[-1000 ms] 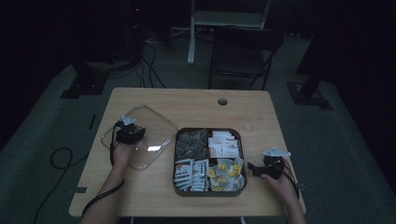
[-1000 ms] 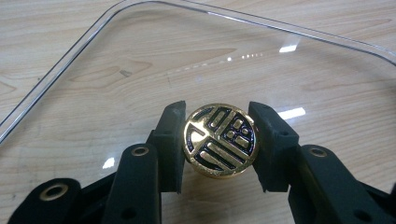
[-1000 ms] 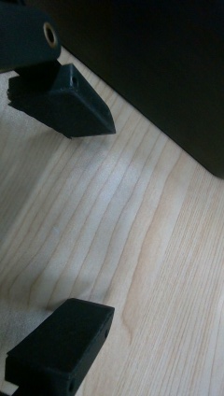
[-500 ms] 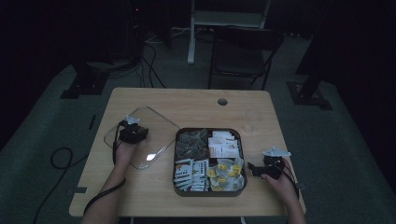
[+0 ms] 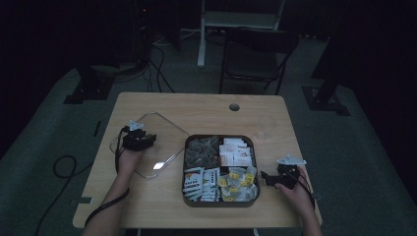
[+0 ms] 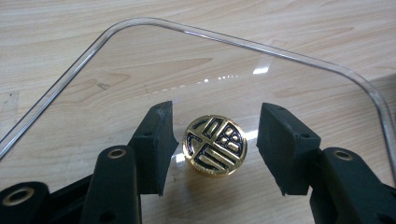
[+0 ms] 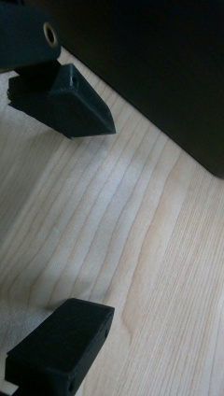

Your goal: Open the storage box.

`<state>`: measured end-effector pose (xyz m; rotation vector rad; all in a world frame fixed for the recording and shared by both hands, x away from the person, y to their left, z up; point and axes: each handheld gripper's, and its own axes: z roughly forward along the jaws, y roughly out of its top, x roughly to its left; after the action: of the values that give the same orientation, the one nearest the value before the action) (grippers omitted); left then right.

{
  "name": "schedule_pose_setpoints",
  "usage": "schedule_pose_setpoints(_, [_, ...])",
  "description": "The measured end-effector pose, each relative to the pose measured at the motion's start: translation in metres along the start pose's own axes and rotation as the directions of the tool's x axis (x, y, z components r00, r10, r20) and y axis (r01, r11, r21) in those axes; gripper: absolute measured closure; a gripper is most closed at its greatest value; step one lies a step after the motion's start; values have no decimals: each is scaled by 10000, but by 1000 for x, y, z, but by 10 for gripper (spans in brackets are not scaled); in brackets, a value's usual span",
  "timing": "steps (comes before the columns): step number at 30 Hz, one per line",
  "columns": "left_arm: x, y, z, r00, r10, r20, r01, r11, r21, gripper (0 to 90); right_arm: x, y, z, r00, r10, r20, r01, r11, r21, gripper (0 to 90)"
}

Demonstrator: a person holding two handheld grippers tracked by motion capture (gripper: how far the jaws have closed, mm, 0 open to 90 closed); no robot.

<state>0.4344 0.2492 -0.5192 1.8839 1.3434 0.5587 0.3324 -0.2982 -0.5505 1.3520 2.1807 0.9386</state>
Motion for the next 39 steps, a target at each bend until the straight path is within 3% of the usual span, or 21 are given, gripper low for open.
schedule_pose_setpoints(3, [1, -1, -3, 9993, -129, 345, 126, 9999, 78, 390, 0, 0, 0, 10000, 2, -1, -2, 10000, 1, 111])
schedule_pose_setpoints(6, [2, -1, -8, 9986, -131, 522, 133, 9999, -41, 363, 0, 0, 0, 10000, 0, 0, 0, 10000, 1, 111])
schedule_pose_setpoints(8, [2, -1, -9, 9984, -120, 556, 120, 9999, -10, 297, 0, 0, 0, 10000, 0, 0, 0, 10000, 1, 111])
schedule_pose_setpoints(12, [-6, 0, -22, 9967, 152, 803, -144, 9998, -111, 237, 0, 0, 0, 10000, 0, 1, 0, 10000, 0, 111])
schedule_pose_setpoints(17, [-10, -1, -27, 9945, 332, 991, -310, 9992, -235, 132, 0, 0, 0, 10000, 3, 0, -3, 10000, 1, 111])
schedule_pose_setpoints(21, [-12, -3, -30, 9916, 551, 1169, -528, 9983, -228, 102, 0, 0, 0, 10000, -1, 0, 1, 10000, 0, 111])
schedule_pose_setpoints(23, [-14, -4, -30, 9885, 742, 1314, -730, 9972, -139, 14, 0, 0, 0, 10000, 0, 0, 0, 10000, 1, 111])
schedule_pose_setpoints(28, [-19, -8, -31, 9844, 1012, 1436, -1009, 9949, -97, 14, 0, 0, 0, 10000, 0, 1, 0, 10000, 0, 111])
schedule_pose_setpoints(32, [-26, -13, -32, 9824, 1398, 1237, -1372, 9901, -287, 15, 0, 0, 0, 10000, -1, 0, 1, 10000, 1, 111])
schedule_pose_setpoints(39, [-33, -18, -37, 9743, 1548, 1636, -1519, 9879, -301, 14, 0, 0, 0, 10000, -1, 0, 1, 10000, 0, 111])
